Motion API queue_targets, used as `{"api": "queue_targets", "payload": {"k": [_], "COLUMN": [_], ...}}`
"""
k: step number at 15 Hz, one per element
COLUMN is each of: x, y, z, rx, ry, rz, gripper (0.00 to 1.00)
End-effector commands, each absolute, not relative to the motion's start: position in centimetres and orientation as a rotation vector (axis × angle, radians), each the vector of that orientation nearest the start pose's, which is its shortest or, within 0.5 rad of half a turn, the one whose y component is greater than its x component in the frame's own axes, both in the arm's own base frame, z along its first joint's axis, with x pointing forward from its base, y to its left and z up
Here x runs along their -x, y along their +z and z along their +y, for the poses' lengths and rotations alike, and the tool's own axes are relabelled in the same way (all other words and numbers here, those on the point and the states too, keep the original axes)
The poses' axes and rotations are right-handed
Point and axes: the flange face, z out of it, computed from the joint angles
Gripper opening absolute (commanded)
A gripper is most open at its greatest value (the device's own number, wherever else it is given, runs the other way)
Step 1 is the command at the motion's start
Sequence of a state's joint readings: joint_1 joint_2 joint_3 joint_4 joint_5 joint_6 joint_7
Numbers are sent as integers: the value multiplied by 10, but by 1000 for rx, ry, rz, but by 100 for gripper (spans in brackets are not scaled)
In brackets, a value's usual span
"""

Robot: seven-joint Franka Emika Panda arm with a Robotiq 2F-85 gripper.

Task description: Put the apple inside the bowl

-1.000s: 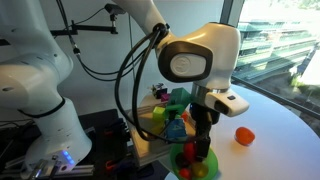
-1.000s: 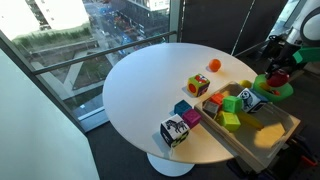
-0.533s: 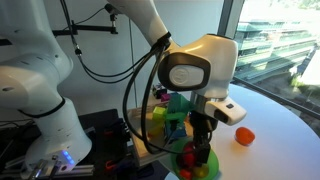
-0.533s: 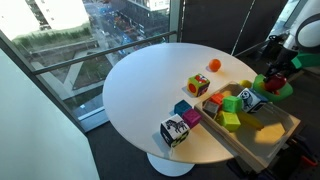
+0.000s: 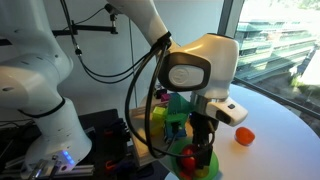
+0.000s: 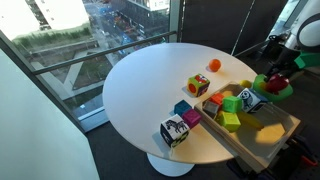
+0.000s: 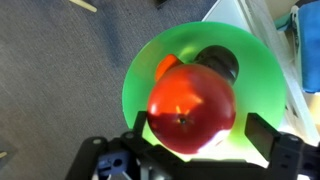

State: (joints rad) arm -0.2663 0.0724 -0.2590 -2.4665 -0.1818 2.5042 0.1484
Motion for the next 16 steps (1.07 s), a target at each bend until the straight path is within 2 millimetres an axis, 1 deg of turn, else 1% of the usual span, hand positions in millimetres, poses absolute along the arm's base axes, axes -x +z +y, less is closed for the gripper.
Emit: {"api": "queue_targets", "payload": {"k": [1,6,9,12,16], "x": [-406,-404,-401,-396,-388], "y": [280,297,306,315,329], "z": [-240,-240,-238,-234,-226], "rx": [3132,3132,3127,3120,3110], "ry": [81,68,95,130,139], "rz": [818,816,800,713,524], "gripper": [100,100,100,100,100]}}
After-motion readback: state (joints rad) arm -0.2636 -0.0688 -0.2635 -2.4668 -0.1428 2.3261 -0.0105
